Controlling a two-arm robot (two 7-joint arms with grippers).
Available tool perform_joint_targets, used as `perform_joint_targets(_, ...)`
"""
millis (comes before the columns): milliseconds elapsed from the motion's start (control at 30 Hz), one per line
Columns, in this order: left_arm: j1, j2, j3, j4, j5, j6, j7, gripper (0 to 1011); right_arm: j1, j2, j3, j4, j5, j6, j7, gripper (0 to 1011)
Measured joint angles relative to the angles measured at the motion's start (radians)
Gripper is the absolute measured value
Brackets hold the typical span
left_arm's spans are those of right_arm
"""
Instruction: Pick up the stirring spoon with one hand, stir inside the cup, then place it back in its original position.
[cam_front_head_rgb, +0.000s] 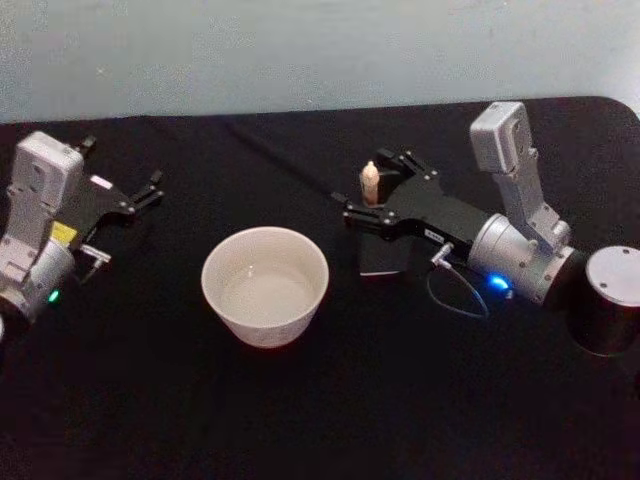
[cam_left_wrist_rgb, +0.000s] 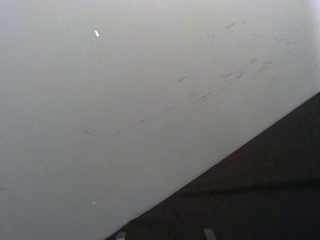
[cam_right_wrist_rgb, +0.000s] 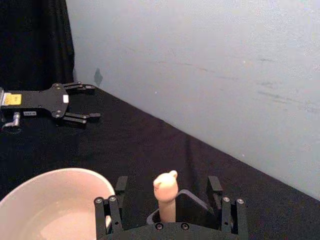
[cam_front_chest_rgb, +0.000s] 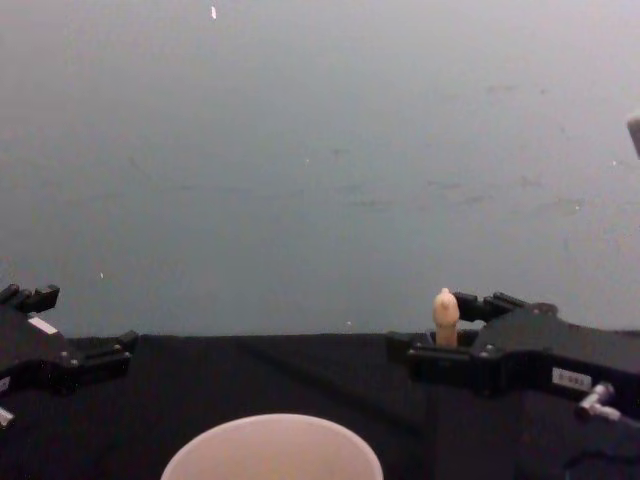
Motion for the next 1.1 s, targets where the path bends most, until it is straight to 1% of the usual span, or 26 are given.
perform_joint_targets(200,0.0,0.0,0.0,0.0,0.0,0.0,0.0,1001,0.01,-0.012,0.002,0.017,-0.009,-0.002,0.0,1002)
perform_joint_targets(667,0.0,0.0,0.0,0.0,0.0,0.0,0.0,1001,0.011,-0.013,0.004,0.018,-0.014,-0.002,0.001,993)
perform_joint_targets(700,0.0,0.0,0.0,0.0,0.0,0.0,0.0,1001,0.011,-0.013,0.004,0.018,-0.014,-0.002,0.001,968)
perform_joint_targets(733,0.0,0.0,0.0,0.0,0.0,0.0,0.0,1001,0.011,-0.013,0.004,0.018,-0.014,-0.002,0.001,968)
perform_joint_targets(933,0.0,0.0,0.0,0.0,0.0,0.0,0.0,1001,0.011,-0.012,0.004,0.018,-0.013,-0.002,0.001,822)
perform_joint_targets(967,0.0,0.0,0.0,0.0,0.0,0.0,0.0,1001,0.011,-0.012,0.004,0.018,-0.012,-0.002,0.001,767)
perform_joint_targets(1067,0.0,0.0,0.0,0.0,0.0,0.0,0.0,1001,0.01,-0.012,0.004,0.017,-0.012,-0.002,0.001,712)
perform_joint_targets(1100,0.0,0.0,0.0,0.0,0.0,0.0,0.0,1001,0.01,-0.012,0.004,0.017,-0.012,-0.002,0.001,679)
